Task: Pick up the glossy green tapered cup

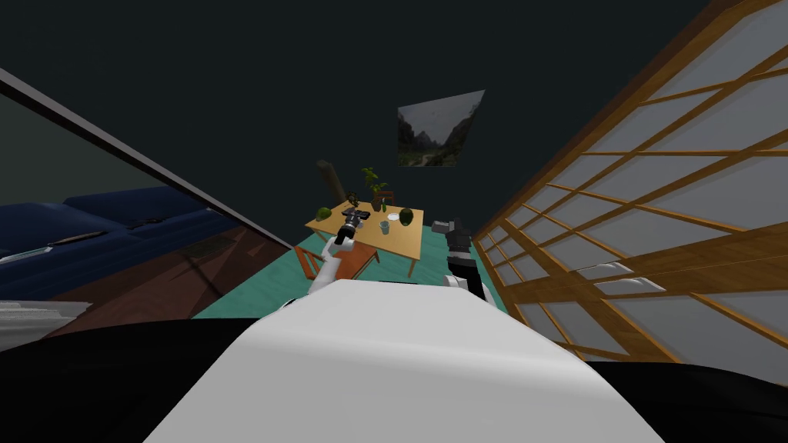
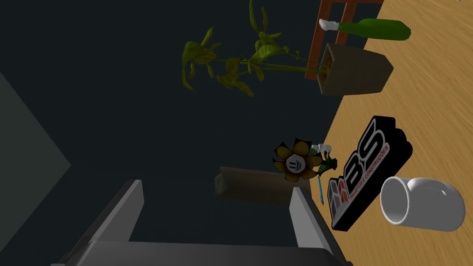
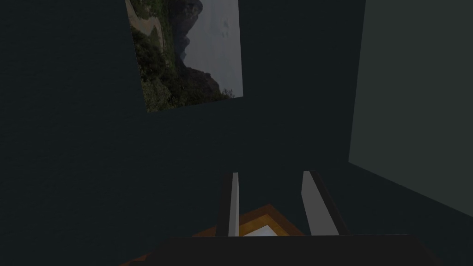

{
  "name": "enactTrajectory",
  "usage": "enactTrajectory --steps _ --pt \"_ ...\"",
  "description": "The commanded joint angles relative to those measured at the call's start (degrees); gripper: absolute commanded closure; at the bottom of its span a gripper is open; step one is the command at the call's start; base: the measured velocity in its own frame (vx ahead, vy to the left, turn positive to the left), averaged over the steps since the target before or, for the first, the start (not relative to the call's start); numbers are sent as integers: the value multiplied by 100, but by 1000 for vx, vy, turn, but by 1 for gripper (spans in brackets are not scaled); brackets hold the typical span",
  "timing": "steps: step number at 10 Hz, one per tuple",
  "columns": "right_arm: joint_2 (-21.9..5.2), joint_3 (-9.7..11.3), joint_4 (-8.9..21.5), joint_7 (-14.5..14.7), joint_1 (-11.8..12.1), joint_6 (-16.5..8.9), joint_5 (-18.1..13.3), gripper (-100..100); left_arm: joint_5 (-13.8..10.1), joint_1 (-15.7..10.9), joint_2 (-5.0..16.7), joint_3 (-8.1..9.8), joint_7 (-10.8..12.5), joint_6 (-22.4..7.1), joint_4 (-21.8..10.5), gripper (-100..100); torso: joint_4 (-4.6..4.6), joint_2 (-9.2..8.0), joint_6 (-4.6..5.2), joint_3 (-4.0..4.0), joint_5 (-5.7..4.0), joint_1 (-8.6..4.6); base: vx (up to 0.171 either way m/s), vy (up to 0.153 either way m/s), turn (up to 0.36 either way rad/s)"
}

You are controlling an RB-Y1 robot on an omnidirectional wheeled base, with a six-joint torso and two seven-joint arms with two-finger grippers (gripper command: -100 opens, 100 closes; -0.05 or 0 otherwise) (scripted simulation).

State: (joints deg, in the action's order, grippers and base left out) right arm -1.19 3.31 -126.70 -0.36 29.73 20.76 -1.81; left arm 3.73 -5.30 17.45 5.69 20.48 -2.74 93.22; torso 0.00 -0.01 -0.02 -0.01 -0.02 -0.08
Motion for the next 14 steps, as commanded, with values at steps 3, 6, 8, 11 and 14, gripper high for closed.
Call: enactTrajectory --steps 3,6,8,11,14 --pt "0 0 0 0 0 0 0 0 1 -508 102 38 158 -555 -585 -100 0 0 0 0 0 0 -8 -23 -25" --pt "0 0 0 0 0 0 0 0 -14 -746 157 59 231 -971 -880 -100 -1 4 2 2 0 -2 -1 -21 -31" --pt "0 0 0 0 0 0 0 0 -33 -979 204 81 300 -1294 -1162 -100 -1 5 1 2 0 0 2 -17 -34" --pt "0 0 0 0 0 0 0 0 -84 -1426 278 125 423 -1778 -1688 -100 -2 5 -1 3 0 2 6 -19 -43" --pt "0 0 0 0 0 0 0 0 -115 -1637 304 148 476 -2213 -1981 -100 -1 8 1 4 0 1 10 -14 -41"
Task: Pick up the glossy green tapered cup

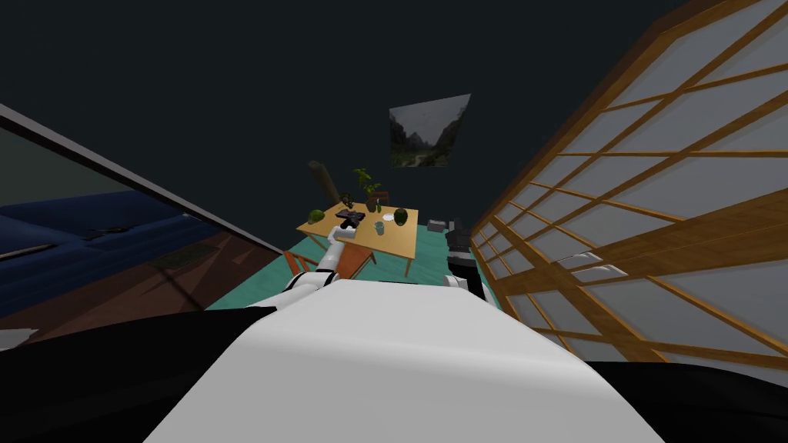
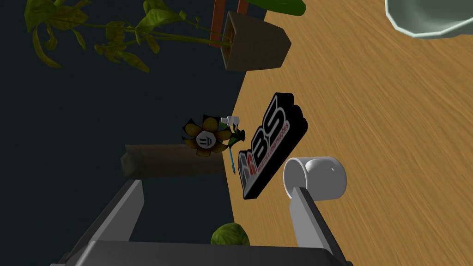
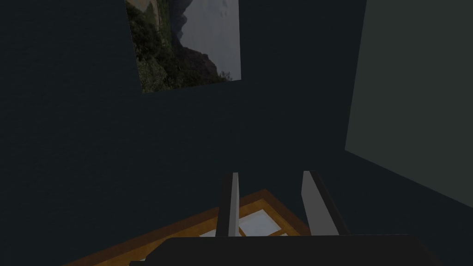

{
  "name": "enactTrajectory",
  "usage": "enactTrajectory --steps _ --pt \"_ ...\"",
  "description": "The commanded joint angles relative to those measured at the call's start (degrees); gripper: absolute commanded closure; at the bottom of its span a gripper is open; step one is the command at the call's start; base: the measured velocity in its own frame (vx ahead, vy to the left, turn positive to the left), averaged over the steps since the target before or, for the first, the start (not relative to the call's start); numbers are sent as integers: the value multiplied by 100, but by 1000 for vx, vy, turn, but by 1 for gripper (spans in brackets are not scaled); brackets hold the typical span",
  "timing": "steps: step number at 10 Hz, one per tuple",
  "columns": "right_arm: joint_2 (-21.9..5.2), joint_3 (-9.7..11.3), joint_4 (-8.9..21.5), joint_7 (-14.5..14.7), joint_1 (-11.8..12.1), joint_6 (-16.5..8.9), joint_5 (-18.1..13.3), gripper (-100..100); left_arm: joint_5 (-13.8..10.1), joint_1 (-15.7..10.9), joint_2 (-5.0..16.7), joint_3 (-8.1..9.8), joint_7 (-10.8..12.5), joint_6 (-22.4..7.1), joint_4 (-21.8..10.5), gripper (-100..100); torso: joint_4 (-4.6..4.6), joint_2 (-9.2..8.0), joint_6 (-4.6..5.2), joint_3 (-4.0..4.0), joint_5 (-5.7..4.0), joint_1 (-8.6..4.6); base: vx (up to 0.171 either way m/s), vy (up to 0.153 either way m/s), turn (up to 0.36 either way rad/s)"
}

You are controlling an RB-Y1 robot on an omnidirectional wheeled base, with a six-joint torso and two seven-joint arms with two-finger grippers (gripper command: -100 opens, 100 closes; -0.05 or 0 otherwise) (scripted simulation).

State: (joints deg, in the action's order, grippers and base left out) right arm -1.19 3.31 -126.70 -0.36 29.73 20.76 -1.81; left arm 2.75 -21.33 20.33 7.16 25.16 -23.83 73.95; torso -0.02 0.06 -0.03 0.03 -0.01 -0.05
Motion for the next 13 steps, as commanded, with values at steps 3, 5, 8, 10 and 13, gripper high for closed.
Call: enactTrajectory --steps 3,5,8,10,13 --pt "0 0 0 0 0 0 0 0 -89 -427 45 46 98 -627 -486 -100 0 0 0 0 0 -1 14 -14 -57" --pt "0 0 0 0 0 0 0 0 -129 -608 48 68 134 -885 -810 -100 0 1 -1 1 0 2 17 -11 -53" --pt "0 0 0 0 0 0 0 0 -172 -777 45 91 165 -1265 -1056 -100 0 3 1 1 0 0 19 -9 -53" --pt "0 0 0 0 0 0 0 0 -218 -934 34 113 190 -1536 -1285 -100 -1 4 1 2 0 0 23 -9 -60" --pt "0 0 0 0 0 0 0 0 -313 -1213 -6 155 226 -2007 -1712 -100 -1 4 -2 2 1 3 26 -5 -67"
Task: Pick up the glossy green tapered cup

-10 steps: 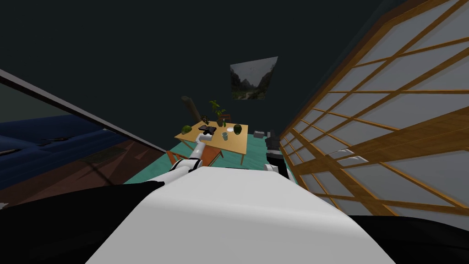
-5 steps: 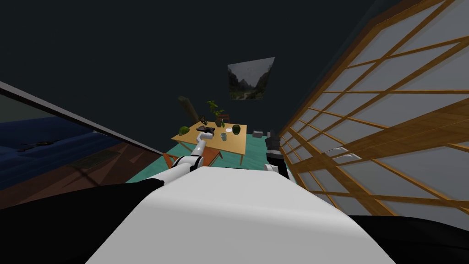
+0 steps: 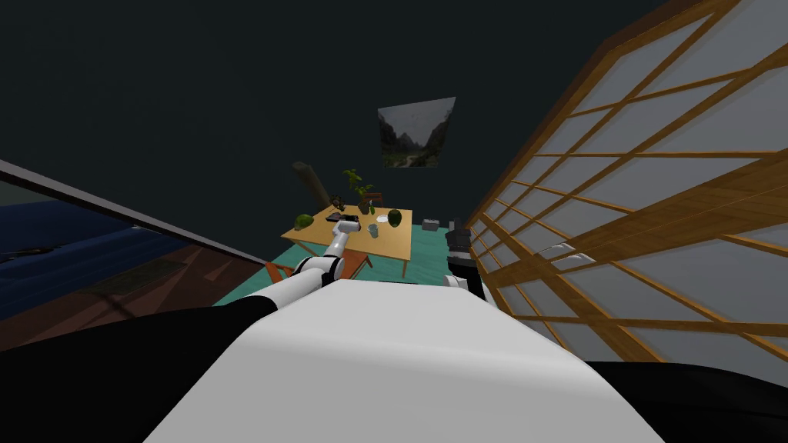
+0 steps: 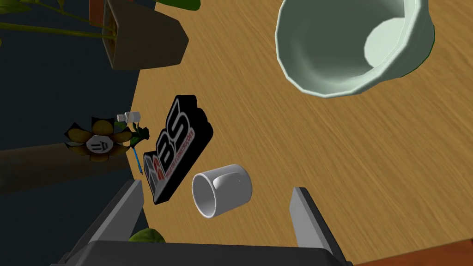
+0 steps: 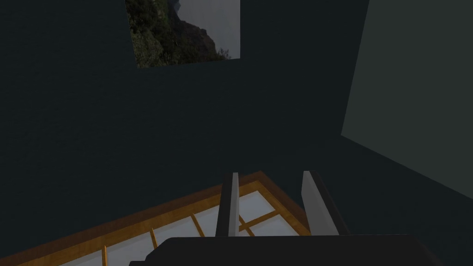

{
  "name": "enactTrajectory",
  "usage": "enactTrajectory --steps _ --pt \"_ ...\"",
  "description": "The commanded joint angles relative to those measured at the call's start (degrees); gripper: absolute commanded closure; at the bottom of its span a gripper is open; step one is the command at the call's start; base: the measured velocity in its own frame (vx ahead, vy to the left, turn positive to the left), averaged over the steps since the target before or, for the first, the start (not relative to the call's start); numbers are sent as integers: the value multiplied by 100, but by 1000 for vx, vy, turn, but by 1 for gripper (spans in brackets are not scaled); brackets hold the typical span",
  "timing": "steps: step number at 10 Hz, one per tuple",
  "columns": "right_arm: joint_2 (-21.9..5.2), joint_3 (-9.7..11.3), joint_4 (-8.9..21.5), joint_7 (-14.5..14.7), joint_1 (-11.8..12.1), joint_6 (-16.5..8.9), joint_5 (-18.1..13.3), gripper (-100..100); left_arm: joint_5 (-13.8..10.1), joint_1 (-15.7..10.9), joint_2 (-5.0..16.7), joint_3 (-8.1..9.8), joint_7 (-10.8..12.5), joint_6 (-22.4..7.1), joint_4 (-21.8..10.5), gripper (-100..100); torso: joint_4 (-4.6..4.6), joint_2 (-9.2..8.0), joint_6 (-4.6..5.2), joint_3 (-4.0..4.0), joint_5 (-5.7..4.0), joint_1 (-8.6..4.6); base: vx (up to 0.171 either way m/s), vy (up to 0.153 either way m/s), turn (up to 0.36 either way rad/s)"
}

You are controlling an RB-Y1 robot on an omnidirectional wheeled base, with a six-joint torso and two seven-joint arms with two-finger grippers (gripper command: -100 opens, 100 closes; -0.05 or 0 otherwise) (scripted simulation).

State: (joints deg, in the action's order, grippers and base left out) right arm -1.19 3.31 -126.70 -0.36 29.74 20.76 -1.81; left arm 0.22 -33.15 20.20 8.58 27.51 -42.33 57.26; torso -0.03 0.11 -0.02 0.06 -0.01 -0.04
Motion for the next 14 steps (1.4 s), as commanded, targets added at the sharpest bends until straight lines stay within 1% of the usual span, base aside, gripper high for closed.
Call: enactTrajectory --steps 1,2,3,4,5,8,9,12,14 --pt "0 0 0 0 0 0 0 0 -60 -31 7 14 -10 -196 -43 -100 0 0 0 0 0 0 25 -1 -46" --pt "0 0 0 0 0 0 0 0 -109 -152 -20 34 1 -387 -239 -100 0 -2 -3 -1 0 3 32 3 -70" --pt "0 0 0 0 0 0 0 0 -109 -152 -20 34 1 -432 -239 -100 0 1 -1 0 1 4 28 -2 -46" --pt "0 0 0 0 0 0 0 0 -158 -262 -53 53 8 -608 -423 -100 0 0 -3 0 0 3 32 -4 -80" --pt "0 0 0 0 0 0 0 0 -158 -262 -53 53 8 -655 -423 -100 0 1 -1 1 0 1 27 -3 -40" --pt "0 0 0 0 0 0 0 0 -301 -512 -168 102 11 -1217 -897 -100 -2 9 -1 5 0 1 52 -1 -100" --pt "0 0 0 0 1 0 0 0 -301 -512 -168 102 11 -1235 -897 -100 -3 11 -2 7 0 2 43 3 -39" --pt "0 0 0 0 0 0 0 0 -423 -641 -285 136 -1 -1661 -1247 -100 -2 6 -2 4 0 2 48 6 -81" --pt "0 0 0 0 1 0 0 0 -481 -661 -355 150 -9 -1842 -1403 -100 -3 10 -4 6 1 7 57 11 -73"
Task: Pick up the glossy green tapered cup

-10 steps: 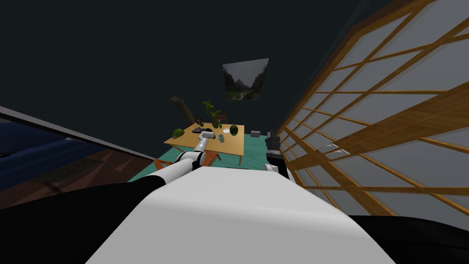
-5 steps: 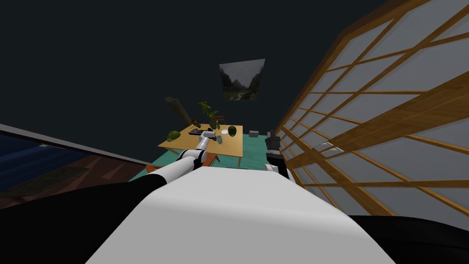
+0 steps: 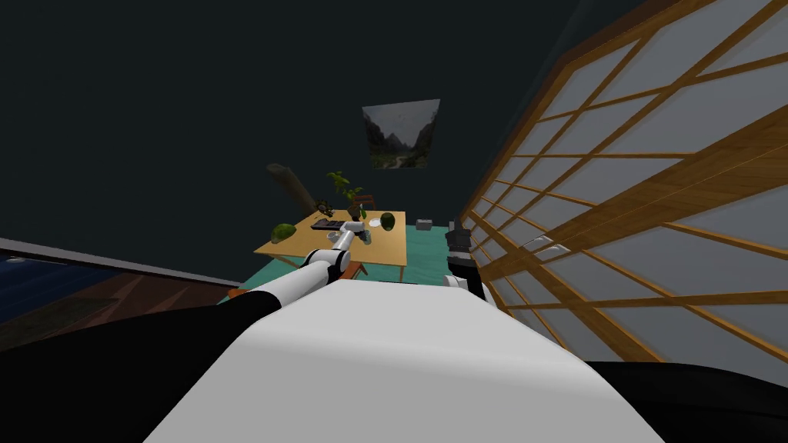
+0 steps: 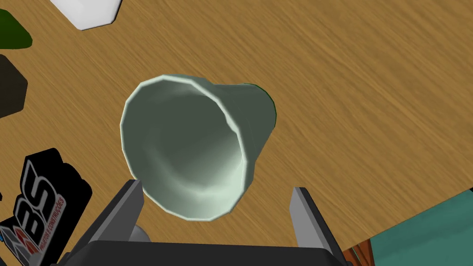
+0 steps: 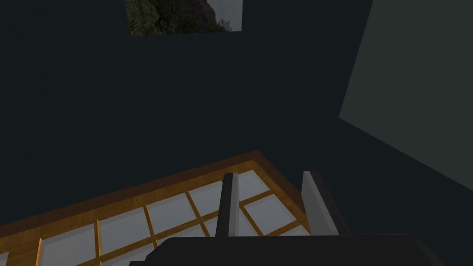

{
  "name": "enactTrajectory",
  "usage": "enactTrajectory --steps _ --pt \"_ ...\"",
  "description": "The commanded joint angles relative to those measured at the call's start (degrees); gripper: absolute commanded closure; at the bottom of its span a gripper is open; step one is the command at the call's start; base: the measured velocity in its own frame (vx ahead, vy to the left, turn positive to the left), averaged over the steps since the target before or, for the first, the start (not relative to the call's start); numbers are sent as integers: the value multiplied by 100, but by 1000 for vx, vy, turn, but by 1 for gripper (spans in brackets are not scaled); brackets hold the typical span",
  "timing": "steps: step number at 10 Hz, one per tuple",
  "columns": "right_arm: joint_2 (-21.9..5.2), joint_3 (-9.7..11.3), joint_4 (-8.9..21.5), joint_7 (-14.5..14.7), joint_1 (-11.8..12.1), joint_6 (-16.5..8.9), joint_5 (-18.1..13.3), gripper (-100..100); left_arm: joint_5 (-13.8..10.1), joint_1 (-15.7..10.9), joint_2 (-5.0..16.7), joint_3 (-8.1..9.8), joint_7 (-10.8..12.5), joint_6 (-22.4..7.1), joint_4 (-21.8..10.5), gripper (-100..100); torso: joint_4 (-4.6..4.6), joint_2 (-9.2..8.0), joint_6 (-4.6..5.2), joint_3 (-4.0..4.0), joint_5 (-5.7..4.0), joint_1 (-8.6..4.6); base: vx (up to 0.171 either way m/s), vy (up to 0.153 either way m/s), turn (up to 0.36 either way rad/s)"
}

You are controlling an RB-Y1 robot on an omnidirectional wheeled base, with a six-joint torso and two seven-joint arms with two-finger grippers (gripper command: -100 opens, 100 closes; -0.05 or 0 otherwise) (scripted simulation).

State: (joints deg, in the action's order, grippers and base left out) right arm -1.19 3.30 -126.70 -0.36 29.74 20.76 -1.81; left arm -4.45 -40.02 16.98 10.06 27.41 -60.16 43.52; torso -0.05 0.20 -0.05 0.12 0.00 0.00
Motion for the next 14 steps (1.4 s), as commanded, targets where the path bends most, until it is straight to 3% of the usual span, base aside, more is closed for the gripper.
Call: enactTrajectory --steps 1,2,3,4,5,7,8,9,11,14 --pt "0 0 0 0 0 0 0 0 0 0 0 0 0 0 0 -100 0 0 0 0 0 0 24 3 -15" --pt "0 0 0 0 0 0 0 0 -3 -2 -5 0 0 -31 -2 0 2 -9 -2 -5 0 -1 0 0 0" --pt "0 0 0 0 0 0 0 0 -21 74 172 133 96 51 -129 -100 4 -17 -2 -10 -1 -1 -33 38 -323" --pt "0 1 0 0 -2 0 0 0 -39 150 348 267 192 129 -256 -100 6 -31 3 -17 1 11 -85 83 -474" --pt "-1 0 0 0 -3 0 0 0 -39 150 348 267 192 129 -256 -100 10 -50 2 -28 5 26 -81 54 -310" --pt "0 0 0 0 -3 0 0 0 -76 303 701 534 384 286 -510 -100 12 -56 2 -32 3 17 -110 48 -447" --pt "0 0 0 0 -3 0 0 0 -76 303 701 534 384 286 -510 -100 15 -68 2 -39 4 20 -98 39 -293" --pt "0 0 0 0 -2 0 0 0 -95 379 877 667 480 364 -637 -100 15 -60 -2 -36 3 17 -70 23 -399" --pt "-1 -1 0 0 -1 0 0 0 -95 379 877 667 480 364 -637 -100 11 -43 -2 -26 2 14 -34 18 -116" --pt "-1 -1 0 0 0 0 0 0 -132 531 1229 934 671 521 -891 -100 9 -38 -4 -23 3 16 -61 21 -318"
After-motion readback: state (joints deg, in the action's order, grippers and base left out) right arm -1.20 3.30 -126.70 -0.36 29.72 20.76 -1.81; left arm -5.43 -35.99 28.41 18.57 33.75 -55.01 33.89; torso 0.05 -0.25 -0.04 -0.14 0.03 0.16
